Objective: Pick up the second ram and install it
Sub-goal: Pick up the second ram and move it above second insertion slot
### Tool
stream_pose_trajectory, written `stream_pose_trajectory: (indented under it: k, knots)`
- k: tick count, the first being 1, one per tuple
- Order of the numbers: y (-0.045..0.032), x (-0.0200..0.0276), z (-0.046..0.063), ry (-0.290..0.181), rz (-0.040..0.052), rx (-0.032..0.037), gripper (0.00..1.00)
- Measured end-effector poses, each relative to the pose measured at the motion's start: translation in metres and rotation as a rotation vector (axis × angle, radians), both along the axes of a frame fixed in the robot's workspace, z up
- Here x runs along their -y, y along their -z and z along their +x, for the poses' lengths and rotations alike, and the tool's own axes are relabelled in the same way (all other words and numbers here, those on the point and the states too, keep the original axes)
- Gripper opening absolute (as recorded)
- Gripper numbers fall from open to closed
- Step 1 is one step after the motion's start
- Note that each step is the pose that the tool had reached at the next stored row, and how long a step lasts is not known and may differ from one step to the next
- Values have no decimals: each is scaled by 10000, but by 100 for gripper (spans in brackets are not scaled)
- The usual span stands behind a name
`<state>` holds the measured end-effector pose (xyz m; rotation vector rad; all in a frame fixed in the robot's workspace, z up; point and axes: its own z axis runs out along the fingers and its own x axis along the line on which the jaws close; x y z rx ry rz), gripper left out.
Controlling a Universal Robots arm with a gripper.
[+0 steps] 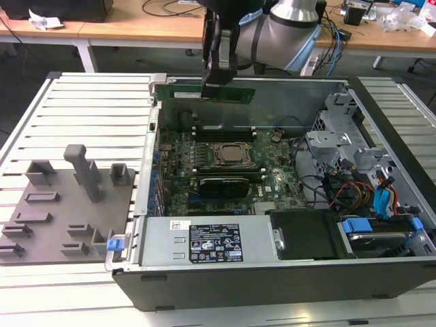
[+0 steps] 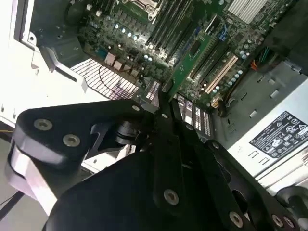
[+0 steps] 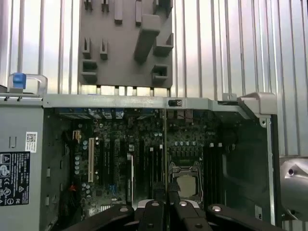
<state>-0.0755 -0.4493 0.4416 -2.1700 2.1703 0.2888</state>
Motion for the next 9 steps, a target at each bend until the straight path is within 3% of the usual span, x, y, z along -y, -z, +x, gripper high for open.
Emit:
stream_pose_trajectory:
  k: [1,9]
  knots:
    - [70,-26,70,1,1,-12,13]
    - [171,-59,226,0,0,-28,13]
